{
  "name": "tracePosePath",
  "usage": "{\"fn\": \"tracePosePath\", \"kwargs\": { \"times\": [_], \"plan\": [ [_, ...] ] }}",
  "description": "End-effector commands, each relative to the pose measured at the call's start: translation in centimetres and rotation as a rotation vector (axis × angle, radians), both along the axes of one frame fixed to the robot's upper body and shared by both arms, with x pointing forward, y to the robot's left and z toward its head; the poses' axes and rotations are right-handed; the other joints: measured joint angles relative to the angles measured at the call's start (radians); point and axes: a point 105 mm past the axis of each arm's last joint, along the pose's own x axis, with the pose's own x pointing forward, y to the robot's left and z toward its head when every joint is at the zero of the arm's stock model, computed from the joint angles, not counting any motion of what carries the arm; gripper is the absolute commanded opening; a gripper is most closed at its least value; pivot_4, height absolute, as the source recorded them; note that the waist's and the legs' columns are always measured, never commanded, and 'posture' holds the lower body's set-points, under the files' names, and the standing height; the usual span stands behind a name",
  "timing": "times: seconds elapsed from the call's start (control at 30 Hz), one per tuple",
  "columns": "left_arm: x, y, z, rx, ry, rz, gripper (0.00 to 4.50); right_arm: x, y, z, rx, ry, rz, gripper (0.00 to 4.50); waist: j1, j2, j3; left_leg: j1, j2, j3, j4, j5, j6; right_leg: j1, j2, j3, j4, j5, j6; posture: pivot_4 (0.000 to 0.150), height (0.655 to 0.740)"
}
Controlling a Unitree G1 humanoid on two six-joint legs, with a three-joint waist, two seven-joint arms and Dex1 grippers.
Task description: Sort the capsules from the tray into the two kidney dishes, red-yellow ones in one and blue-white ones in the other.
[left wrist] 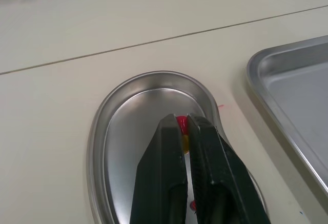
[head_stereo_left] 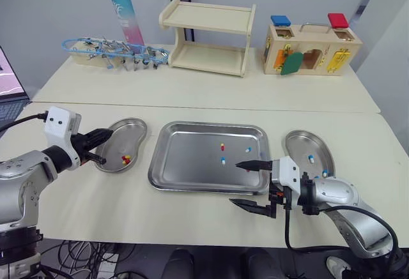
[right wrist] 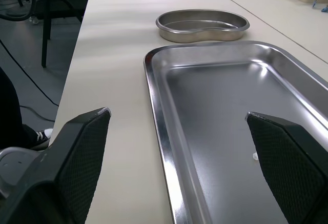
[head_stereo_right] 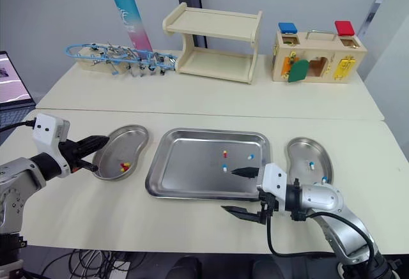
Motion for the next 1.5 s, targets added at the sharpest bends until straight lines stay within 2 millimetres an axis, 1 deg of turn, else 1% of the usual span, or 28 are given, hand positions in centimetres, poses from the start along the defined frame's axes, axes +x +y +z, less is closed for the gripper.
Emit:
{"fn": "tracePosePath", "kwargs": {
  "times": [0.03,0.2,0.4,0.5,0.57,0.63,0.73,0.8,0.83,0.87,0.9,1.0,1.03,1.1,1.17,1.27,1.5],
  "plan": [
    [0.4,-0.3,0.9,0.019,-0.051,0.000,1.08,-0.1,0.3,1.0,0.021,-0.040,0.023,4.50,0.000,0.000,0.000,0.000,0.000,0.000,0.000,0.000,0.000,0.000,0.000,0.000,0.000,0.000,0.000,0.150,0.7400],
    [0.4,-1.0,1.3,0.010,-0.076,-0.020,2.71,-0.2,0.1,1.0,0.019,-0.038,0.012,4.50,0.000,0.000,0.000,0.000,0.000,0.000,0.000,0.000,0.000,0.000,0.000,0.000,0.000,0.000,0.000,0.150,0.7400],
    [-0.5,-0.8,1.9,0.007,-0.088,-0.027,2.71,-0.2,-0.1,1.0,0.016,-0.045,0.001,4.50,0.000,0.000,0.000,0.000,0.000,0.000,0.000,0.000,0.000,0.000,0.000,0.000,0.000,0.000,0.000,0.150,0.7400],
    [-1.8,0.0,3.0,0.005,-0.131,-0.024,2.71,-0.3,-0.4,1.4,0.018,-0.069,-0.003,4.50,-0.003,0.000,0.000,0.000,0.000,0.000,0.000,0.000,0.000,0.000,0.000,0.000,0.000,0.000,0.000,0.150,0.7400],
    [-3.0,0.9,3.2,0.026,-0.144,-0.018,2.71,-0.3,-1.1,1.7,0.018,-0.081,-0.022,4.50,-0.005,0.000,0.000,0.000,0.000,0.000,0.000,0.000,0.000,0.000,0.000,0.000,0.000,0.000,0.000,0.150,0.7400],
    [-4.7,2.3,2.9,0.031,-0.141,0.006,2.71,-0.3,-2.5,1.8,-0.007,-0.073,-0.053,4.50,-0.005,0.000,0.000,0.000,0.000,0.001,-0.001,0.000,0.000,-0.001,0.000,0.001,0.000,0.000,0.000,0.150,0.7400],
    [-6.7,4.7,1.8,0.049,-0.098,0.068,2.71,-0.3,-5.1,1.9,-0.055,-0.060,-0.113,4.50,-0.001,0.000,0.000,0.000,0.000,0.001,-0.001,0.000,0.000,0.000,0.000,0.001,-0.001,0.000,0.000,0.150,0.7400],
    [-7.6,5.6,1.2,0.060,-0.081,0.090,2.71,-0.3,-6.5,1.9,-0.084,-0.055,-0.144,4.50,0.000,0.000,0.000,0.000,0.000,0.001,-0.001,0.000,0.000,0.000,-0.001,0.001,-0.001,0.000,0.000,0.150,0.7400],
    [-8.6,6.3,0.6,0.057,-0.053,0.088,2.98,-0.1,-8.1,1.9,-0.113,-0.048,-0.184,4.50,0.000,0.000,0.000,0.001,0.000,0.001,-0.001,0.000,0.000,0.000,0.000,0.001,0.000,0.000,0.000,0.150,0.7400],
    [-9.3,6.6,0.1,0.055,-0.034,0.084,3.06,0.0,-9.1,2.0,-0.132,-0.044,-0.210,4.50,0.001,0.000,0.000,0.001,0.000,0.001,-0.001,0.000,0.000,0.000,0.000,0.000,0.000,0.000,0.000,0.150,0.7400],
    [-10.0,7.0,-0.5,0.053,-0.012,0.081,3.25,0.1,-10.3,1.9,-0.155,-0.040,-0.240,4.50,0.001,0.000,0.000,0.001,0.000,0.001,-0.001,0.000,0.000,0.000,0.000,0.001,0.000,0.000,0.000,0.150,0.7400],
    [-12.2,8.5,-2.7,0.092,0.075,0.096,4.15,0.1,-16.6,1.5,-0.280,-0.007,-0.378,4.50,0.003,-0.001,0.000,0.000,-0.001,0.003,-0.001,0.000,0.000,0.001,-0.001,0.001,-0.002,0.000,0.000,0.150,0.7400],
    [-12.6,8.8,-3.2,0.099,0.093,0.102,4.47,0.0,-18.2,1.4,-0.314,0.005,-0.409,4.50,0.003,-0.001,0.000,0.000,-0.001,0.003,-0.001,0.000,0.000,0.001,-0.002,0.001,-0.002,0.000,0.000,0.150,0.7400],
    [-13.2,9.2,-3.9,0.112,0.118,0.100,4.49,-0.2,-21.0,1.3,-0.369,0.023,-0.462,4.50,0.003,-0.001,0.000,0.001,-0.001,0.003,-0.001,0.000,0.000,0.001,-0.001,0.001,-0.002,0.000,0.000,0.150,0.7400],
    [-13.7,9.4,-4.5,0.113,0.131,0.097,4.49,-0.2,-23.2,1.1,-0.408,0.033,-0.509,4.50,0.000,-0.001,0.000,0.002,0.000,0.003,-0.002,0.000,0.000,0.001,-0.001,0.001,-0.002,0.000,-0.001,0.150,0.7400],
    [-13.8,9.2,-5.0,0.105,0.134,0.084,4.49,-0.2,-24.9,0.7,-0.441,0.051,-0.542,4.50,-0.001,-0.001,0.000,0.002,0.000,0.003,-0.002,0.000,0.000,0.001,-0.001,0.002,-0.002,0.000,-0.001,0.150,0.7400],
    [-14.1,8.3,-5.2,0.096,0.138,0.040,4.49,-0.3,-25.9,-0.5,-0.475,0.077,-0.547,4.50,-0.002,-0.001,0.000,0.002,0.000,0.004,-0.002,0.000,0.000,0.001,-0.001,0.002,-0.002,0.000,-0.001,0.150,0.7400]
  ]
}}
